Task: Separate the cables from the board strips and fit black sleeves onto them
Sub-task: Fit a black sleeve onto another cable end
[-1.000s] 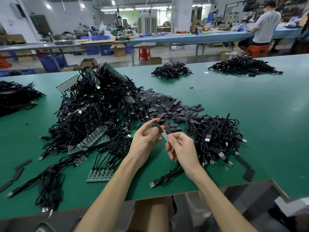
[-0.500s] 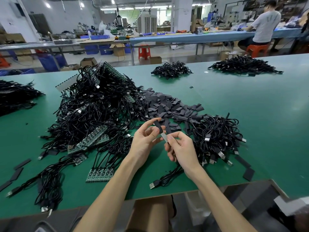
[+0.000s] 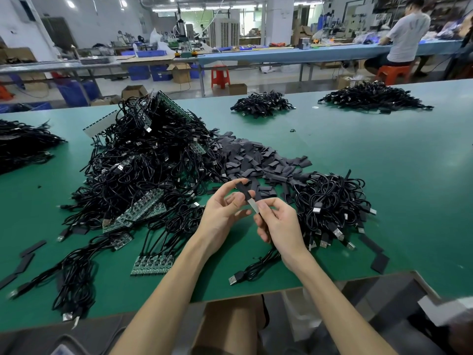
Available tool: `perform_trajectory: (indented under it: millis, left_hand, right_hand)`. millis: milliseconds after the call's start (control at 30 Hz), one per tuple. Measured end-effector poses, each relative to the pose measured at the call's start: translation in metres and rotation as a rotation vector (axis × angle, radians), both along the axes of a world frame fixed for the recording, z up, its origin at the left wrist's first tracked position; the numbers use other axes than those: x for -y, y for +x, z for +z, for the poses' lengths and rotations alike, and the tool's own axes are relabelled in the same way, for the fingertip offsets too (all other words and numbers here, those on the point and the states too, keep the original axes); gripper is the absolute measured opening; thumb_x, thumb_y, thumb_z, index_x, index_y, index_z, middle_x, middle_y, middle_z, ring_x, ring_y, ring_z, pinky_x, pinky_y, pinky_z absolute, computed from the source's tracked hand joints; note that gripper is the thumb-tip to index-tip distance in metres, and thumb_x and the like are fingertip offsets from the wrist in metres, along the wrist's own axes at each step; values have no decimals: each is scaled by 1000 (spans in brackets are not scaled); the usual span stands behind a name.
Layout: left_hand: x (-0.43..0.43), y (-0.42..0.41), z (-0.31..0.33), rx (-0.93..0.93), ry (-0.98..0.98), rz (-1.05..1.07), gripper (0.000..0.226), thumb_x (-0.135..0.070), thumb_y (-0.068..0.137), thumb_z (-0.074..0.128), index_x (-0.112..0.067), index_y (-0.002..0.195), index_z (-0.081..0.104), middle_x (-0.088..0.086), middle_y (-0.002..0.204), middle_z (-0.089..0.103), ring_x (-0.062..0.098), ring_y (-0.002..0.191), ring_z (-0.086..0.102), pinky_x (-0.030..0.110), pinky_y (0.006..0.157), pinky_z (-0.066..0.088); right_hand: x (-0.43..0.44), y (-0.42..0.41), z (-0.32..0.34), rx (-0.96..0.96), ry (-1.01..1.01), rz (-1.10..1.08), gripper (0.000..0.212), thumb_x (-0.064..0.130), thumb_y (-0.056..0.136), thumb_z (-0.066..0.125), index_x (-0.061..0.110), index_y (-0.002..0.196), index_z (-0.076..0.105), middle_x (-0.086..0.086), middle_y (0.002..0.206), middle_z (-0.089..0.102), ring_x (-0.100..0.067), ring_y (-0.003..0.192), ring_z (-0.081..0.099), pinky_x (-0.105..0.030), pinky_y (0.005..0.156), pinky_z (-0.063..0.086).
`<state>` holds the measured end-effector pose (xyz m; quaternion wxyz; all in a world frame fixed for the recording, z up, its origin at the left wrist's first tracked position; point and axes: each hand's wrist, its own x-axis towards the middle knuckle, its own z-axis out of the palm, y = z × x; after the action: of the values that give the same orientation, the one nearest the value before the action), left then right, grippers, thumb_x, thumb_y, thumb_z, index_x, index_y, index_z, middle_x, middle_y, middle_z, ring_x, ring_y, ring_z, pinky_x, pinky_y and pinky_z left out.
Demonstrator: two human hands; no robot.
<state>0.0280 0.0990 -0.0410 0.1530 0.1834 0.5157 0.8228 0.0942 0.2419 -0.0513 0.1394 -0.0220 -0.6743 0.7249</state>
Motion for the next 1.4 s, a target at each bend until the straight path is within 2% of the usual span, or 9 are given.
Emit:
perform_trajectory:
  millis: [267,467,733,833,900,1033,1100,1233,1400]
  left_hand:
    - [-1,2,2,-41,14,-1,35,-12,94,62,-14,129,61,11,104,73,21,101,70,34,89,56]
    - [0,2,1,-33,-22,-30,36,-18,94,63,-18,130,62,9,106,74,23,98,68,38,93,54]
    - [-1,1,-1,-24,3,-48,38,-18,93,68,-19,131,62,11,109,73,24,97,68,36,89,54]
    - [-2,0,-5,-52,-56,-31,50,-26,87,76,-14,133,59,18,106,70,38,89,59,51,86,45]
    - [-5,0,-8,-77,-90,-24,57,-29,84,80,-11,133,58,21,102,66,41,83,51,56,82,37]
    - [-4,1,-4,-55,-73,-3,57,-28,82,81,-11,131,59,17,104,69,27,74,59,44,75,42]
    - [-2,1,-2,-39,-49,2,55,-26,82,82,-13,131,61,18,108,69,26,78,61,40,73,47]
    - [0,-1,-3,-39,-37,51,43,-21,90,75,-17,131,64,14,110,72,29,98,63,43,84,50]
    - [-1,-1,-1,-43,-29,104,36,-22,95,71,-15,130,66,15,105,71,28,100,66,35,83,56]
  right_hand:
    - [0,1,1,11,58,31,22,19,108,54,2,98,64,0,63,60,-16,44,46,-26,41,38]
    - [0,2,2,17,55,24,25,18,108,54,-2,98,63,-1,63,59,-16,42,45,-25,41,37]
    - [1,2,3,3,6,9,21,17,108,53,3,97,64,1,62,57,-14,43,46,-24,41,37]
    - [0,1,2,6,3,-6,18,17,108,53,4,102,63,0,62,59,-15,44,47,-25,41,37]
    - [-1,1,1,8,-5,-11,16,18,108,53,4,105,61,-1,64,62,-16,43,48,-26,40,38]
    - [0,0,2,-8,20,17,18,24,107,56,6,107,59,-5,70,69,-18,46,56,-24,41,39]
    - [2,-1,2,-14,33,29,20,27,106,57,7,106,61,-7,77,73,-20,53,63,-24,44,43]
    - [3,-3,-2,-2,97,11,14,25,104,61,11,101,64,-4,81,75,-21,63,70,-27,51,48]
    - [3,-3,-4,20,168,-17,14,21,103,62,12,93,68,-3,73,72,-17,57,65,-28,51,47]
